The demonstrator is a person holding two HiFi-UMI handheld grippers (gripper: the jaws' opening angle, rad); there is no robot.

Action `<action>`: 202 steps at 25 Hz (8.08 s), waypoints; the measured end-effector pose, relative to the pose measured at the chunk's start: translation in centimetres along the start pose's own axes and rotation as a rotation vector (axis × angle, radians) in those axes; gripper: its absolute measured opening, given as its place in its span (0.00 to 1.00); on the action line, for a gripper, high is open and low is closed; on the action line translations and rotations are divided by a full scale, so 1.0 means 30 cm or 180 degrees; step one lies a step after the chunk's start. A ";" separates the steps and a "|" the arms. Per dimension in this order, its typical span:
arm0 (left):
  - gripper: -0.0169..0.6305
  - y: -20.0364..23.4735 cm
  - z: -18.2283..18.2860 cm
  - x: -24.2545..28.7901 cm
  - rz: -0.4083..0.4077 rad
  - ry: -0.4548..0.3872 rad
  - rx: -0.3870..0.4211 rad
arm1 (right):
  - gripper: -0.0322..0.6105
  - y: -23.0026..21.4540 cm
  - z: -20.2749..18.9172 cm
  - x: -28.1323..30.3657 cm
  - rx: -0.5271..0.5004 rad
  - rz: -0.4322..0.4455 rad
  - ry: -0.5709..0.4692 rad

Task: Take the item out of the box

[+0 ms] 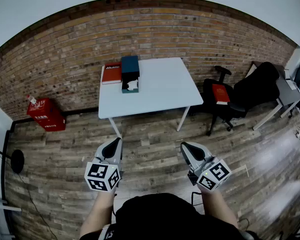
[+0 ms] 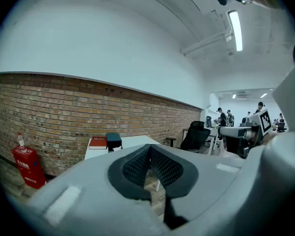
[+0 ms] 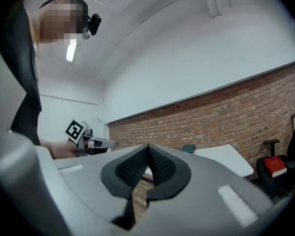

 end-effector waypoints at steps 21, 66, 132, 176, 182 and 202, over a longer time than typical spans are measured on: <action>0.03 0.105 -0.049 -0.103 0.0018 0.0131 -0.0049 | 0.05 0.205 -0.115 0.061 -0.0004 0.0455 0.0421; 0.03 0.654 -0.017 0.798 0.0077 0.0348 -0.0357 | 0.05 -0.461 -0.268 0.989 0.0192 0.0608 0.0928; 0.03 1.398 -0.125 1.529 -0.0053 0.1224 -0.0955 | 0.06 -0.678 -0.467 2.120 0.0005 0.1392 0.1752; 0.36 1.405 -0.493 1.847 -0.0693 0.3372 -0.0158 | 0.05 -0.926 -0.481 1.999 0.0459 0.1150 0.1778; 0.34 1.392 -0.502 1.848 -0.0565 0.3336 -0.0120 | 0.05 -0.924 -0.481 1.968 0.0497 0.1133 0.1812; 0.15 1.439 -0.215 1.697 -0.0683 0.2272 -0.0094 | 0.05 -0.810 -0.418 1.967 0.0482 0.0730 0.1659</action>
Point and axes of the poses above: the fingertips, and each gripper's own axes: x forward along the fingers, y to its left, z out of its top, the point moved 6 cm from there along -x, backward along the fingers, and after that the axes turned 13 degrees about -z, right-handed, at the moved point
